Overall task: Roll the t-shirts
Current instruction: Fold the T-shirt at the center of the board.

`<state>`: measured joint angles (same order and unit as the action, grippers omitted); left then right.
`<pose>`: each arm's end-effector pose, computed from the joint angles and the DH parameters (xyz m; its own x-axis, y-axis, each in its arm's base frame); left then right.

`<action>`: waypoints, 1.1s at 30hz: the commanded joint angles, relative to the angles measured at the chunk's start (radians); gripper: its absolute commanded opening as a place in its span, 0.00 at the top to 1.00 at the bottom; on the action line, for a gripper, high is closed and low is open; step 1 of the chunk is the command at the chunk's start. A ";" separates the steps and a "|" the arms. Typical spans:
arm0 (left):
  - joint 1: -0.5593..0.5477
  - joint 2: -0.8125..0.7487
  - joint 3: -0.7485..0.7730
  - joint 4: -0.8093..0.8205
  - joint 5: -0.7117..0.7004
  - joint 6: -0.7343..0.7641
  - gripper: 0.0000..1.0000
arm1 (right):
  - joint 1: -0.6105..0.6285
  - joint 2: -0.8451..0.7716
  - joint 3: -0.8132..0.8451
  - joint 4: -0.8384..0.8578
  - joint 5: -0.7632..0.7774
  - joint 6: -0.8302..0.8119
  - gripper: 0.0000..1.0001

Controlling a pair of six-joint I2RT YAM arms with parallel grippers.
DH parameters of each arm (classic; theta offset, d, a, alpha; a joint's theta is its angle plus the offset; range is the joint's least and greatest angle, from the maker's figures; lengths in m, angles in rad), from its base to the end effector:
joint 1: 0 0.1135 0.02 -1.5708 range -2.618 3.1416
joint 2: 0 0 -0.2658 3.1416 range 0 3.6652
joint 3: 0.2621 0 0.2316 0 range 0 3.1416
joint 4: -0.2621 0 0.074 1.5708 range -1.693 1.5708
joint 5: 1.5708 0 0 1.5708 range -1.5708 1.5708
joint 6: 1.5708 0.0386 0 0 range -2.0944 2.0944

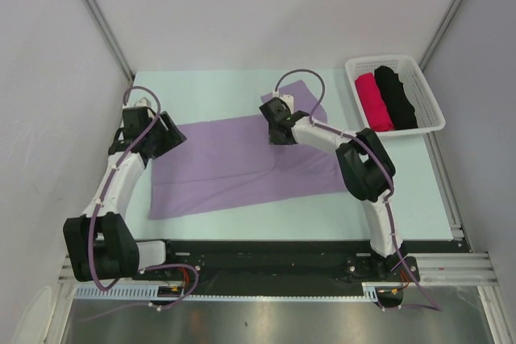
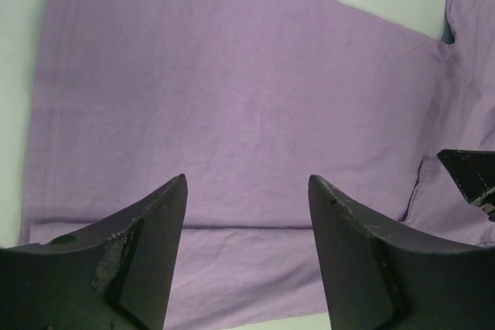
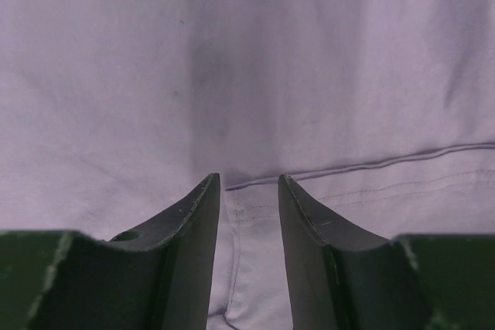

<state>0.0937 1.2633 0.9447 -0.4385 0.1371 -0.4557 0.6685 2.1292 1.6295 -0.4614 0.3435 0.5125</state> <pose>0.2517 0.0184 0.2767 -0.6168 -0.4958 -0.6114 -0.2953 0.8657 -0.4042 0.3605 0.2682 0.1940 -0.7727 -0.0219 -0.6344 -0.0612 0.9973 0.0402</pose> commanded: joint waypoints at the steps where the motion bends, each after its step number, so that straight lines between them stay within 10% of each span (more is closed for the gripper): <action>1: 0.003 -0.005 -0.027 0.052 0.038 0.025 0.31 | 0.013 0.015 0.041 -0.023 0.017 0.014 0.60; 12: 0.003 0.007 -0.021 0.052 0.056 0.022 0.31 | 0.028 0.032 0.021 -0.034 0.040 0.012 0.62; 24: 0.003 0.007 -0.024 0.050 0.052 0.020 0.31 | 0.055 -0.003 0.021 -0.034 0.066 -0.009 1.00; 33: 0.001 0.011 -0.024 0.049 0.042 0.023 0.31 | 0.103 -0.035 0.020 -0.017 0.101 -0.037 1.00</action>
<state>0.0937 1.2739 0.9218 -0.4259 0.1711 -0.4515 0.7525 2.1559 1.6295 -0.4965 0.4038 0.4953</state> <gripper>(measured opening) 0.693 0.010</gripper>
